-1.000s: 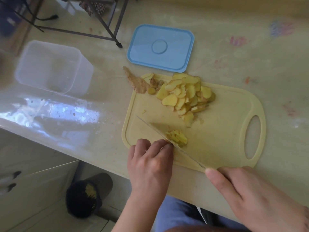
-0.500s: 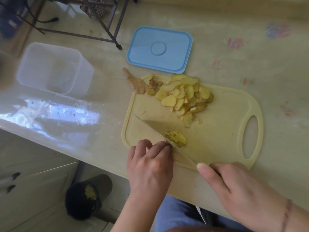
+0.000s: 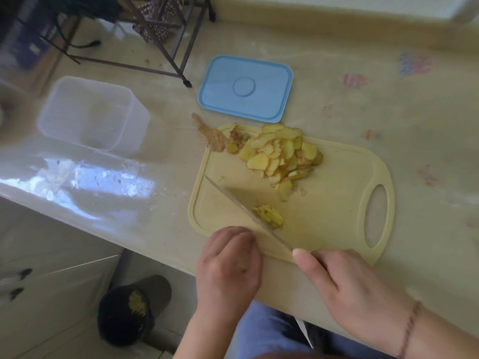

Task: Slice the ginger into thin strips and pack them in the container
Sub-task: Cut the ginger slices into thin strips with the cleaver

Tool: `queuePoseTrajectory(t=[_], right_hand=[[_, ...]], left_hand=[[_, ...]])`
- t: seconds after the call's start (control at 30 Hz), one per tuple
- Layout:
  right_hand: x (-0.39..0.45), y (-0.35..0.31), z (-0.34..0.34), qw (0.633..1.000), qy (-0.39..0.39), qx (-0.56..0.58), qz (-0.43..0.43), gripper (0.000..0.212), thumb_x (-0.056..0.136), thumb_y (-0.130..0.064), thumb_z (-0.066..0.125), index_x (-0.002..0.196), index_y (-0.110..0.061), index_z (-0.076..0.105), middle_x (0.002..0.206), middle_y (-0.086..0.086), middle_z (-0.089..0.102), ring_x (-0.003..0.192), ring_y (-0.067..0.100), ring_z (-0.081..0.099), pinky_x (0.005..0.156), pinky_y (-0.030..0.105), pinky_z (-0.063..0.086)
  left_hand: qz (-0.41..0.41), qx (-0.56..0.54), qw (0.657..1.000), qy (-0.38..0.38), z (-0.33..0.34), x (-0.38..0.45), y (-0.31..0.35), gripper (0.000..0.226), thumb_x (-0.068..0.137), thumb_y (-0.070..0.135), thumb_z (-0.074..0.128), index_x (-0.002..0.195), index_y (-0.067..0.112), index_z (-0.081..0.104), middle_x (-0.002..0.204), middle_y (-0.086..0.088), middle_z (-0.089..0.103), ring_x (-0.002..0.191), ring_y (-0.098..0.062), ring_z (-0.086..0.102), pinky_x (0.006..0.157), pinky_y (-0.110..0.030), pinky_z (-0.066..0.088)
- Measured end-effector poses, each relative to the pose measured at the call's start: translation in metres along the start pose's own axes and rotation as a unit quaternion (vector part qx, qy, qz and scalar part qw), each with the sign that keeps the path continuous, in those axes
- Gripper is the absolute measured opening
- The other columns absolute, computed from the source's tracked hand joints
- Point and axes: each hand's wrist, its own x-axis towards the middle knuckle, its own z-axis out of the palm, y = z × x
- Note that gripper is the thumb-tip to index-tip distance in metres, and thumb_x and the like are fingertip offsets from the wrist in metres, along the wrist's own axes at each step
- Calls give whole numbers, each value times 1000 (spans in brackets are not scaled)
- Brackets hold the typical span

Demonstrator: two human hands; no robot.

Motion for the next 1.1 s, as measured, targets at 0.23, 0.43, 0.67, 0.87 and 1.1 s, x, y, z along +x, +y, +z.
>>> queuePoseTrajectory(t=[0.23,0.43,0.67,0.87,1.1], right_hand=[[-9,2,2,999,-15,26,18,71,79,-74,15,56,-10,38,50,-8,51,49,9,42,51,25,31],[-22,17,-11,996,-7,42,72,69,80,-70,20,55,-10,41,49,6,50,52,13,48,62,32,39],[-51,51,-48,992,46,11,120,77,79,-77,13,61,-10,46,57,0,57,55,9,50,67,30,41],[-61,62,-70,991,93,-5,98,101,57,-97,-2,69,-13,52,66,-10,61,67,7,53,76,21,38],[-60,91,-80,989,55,32,134,84,70,-90,17,68,-10,43,53,1,45,49,10,40,56,26,36]], left_hand=[[-175,-61,979,80,-5,6,-10,23,79,13,48,76,14,71,91,2,66,90,0,62,78,-18,49],[-232,-12,972,28,6,22,-2,27,83,0,57,81,22,73,103,12,64,97,-14,63,80,-38,53],[-249,4,968,7,14,35,15,27,85,0,60,88,24,73,108,14,62,106,-17,56,91,-47,50],[-85,-55,993,67,33,52,26,26,82,0,54,91,12,75,103,7,66,103,-16,61,84,-44,52],[200,101,956,-188,46,105,41,61,79,2,43,132,24,62,143,11,55,141,-30,37,110,-51,24]])
